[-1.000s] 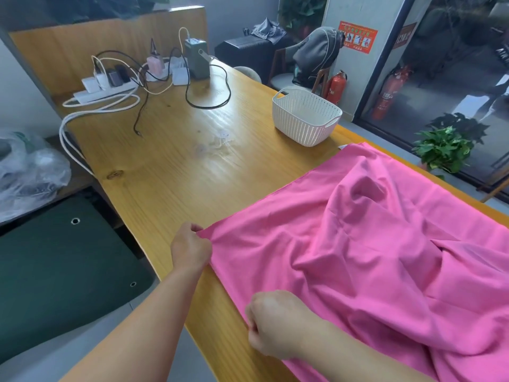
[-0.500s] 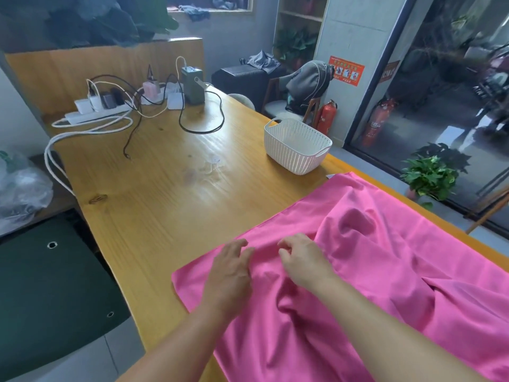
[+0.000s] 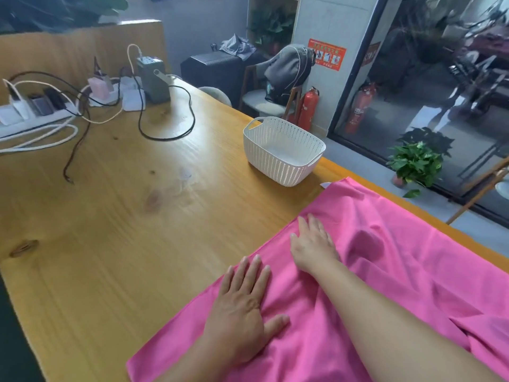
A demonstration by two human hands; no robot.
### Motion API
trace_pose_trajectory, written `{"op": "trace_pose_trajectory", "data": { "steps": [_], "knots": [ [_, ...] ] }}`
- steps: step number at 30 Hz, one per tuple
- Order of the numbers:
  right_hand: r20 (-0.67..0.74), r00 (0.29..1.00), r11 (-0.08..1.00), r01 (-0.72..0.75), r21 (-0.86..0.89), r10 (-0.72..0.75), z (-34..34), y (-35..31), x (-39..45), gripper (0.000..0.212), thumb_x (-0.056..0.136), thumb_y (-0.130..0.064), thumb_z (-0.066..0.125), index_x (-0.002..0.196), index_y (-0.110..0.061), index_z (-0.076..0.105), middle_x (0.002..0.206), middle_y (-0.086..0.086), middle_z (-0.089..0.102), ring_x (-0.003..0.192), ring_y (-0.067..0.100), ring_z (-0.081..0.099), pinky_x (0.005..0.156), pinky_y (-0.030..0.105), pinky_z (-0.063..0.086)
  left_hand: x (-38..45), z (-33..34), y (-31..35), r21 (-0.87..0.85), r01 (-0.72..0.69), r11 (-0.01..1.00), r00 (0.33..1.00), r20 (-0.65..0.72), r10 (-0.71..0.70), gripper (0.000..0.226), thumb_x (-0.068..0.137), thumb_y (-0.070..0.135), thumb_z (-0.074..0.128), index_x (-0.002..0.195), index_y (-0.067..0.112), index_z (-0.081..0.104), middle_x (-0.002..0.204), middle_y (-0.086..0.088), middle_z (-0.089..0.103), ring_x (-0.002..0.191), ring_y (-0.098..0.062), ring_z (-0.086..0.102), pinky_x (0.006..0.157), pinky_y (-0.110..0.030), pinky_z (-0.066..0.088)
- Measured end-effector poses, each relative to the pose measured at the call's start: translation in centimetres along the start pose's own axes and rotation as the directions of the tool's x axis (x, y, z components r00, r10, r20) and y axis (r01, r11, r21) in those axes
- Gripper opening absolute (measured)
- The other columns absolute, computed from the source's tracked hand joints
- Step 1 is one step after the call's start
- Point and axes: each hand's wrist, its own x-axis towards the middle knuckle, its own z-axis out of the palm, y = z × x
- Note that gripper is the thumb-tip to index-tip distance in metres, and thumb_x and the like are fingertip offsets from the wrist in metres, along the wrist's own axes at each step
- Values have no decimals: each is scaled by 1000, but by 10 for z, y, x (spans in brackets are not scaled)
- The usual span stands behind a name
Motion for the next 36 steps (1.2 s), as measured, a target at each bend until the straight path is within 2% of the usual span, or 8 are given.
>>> {"op": "trace_pose_trajectory", "data": {
  "steps": [2,4,8,14,22,29,33,36],
  "knots": [
    [6,1000,999,25,30,-25,-1,1,8,58,105,-34,28,158,-18,11,166,5,-1,153,21,-1,123,37,2,13,-1,4,65,45,997,999,6,-45,83,90,75,19,154,23,14,161,-8,-3,150,-30,-4,115,-47,-3],
    [23,998,989,56,136,-60,-7,0,9,53,105,-30,31,156,-18,23,166,4,7,152,19,6,122,34,6,30,-5,9,19,80,997,996,-48,-79,71,95,63,25,135,12,56,147,-15,46,139,-32,39,109,-49,19],
    [-193,978,901,151,407,-77,-33,10,-14,33,99,-11,44,125,-10,65,138,4,57,130,16,48,108,21,28,76,-3,23,-43,-57,997,989,-139,51,43,88,35,40,111,17,72,124,-8,66,120,-26,60,103,-43,43],
    [-441,882,880,70,470,165,-57,102,-89,23,88,-4,55,96,-14,74,101,-2,68,91,9,58,88,17,41,107,-9,92,-372,-283,884,947,-252,198,36,78,27,36,81,18,70,95,4,65,86,-21,57,78,-34,45],
    [-423,730,844,-448,295,536,-92,299,-191,44,85,7,46,116,-13,70,129,6,60,124,26,50,107,33,35,153,-17,179,-300,-398,867,912,-231,339,25,88,5,50,94,15,73,104,0,70,102,-26,62,89,-32,46],
    [-193,898,917,-396,41,396,-102,359,-178,67,94,-11,48,155,-29,28,162,-5,23,150,18,14,122,36,11,186,-7,262,-137,-559,818,805,147,575,51,91,0,45,135,24,55,146,9,46,129,-14,49,103,-27,40],
    [-167,940,942,-318,-110,298,-97,379,-165,28,99,-36,51,121,-26,64,122,-1,58,126,22,43,112,37,28,199,8,274,-19,-571,821,779,303,548,46,85,6,49,124,27,60,125,4,54,115,-22,58,93,-36,48],
    [-240,926,954,-300,-5,290,-104,394,-173,24,100,-32,46,101,-21,67,104,-2,59,111,22,49,99,38,40,204,3,274,155,-567,809,805,313,504,22,89,16,54,104,26,67,110,2,59,103,-22,61,83,-34,50]
  ]
}}
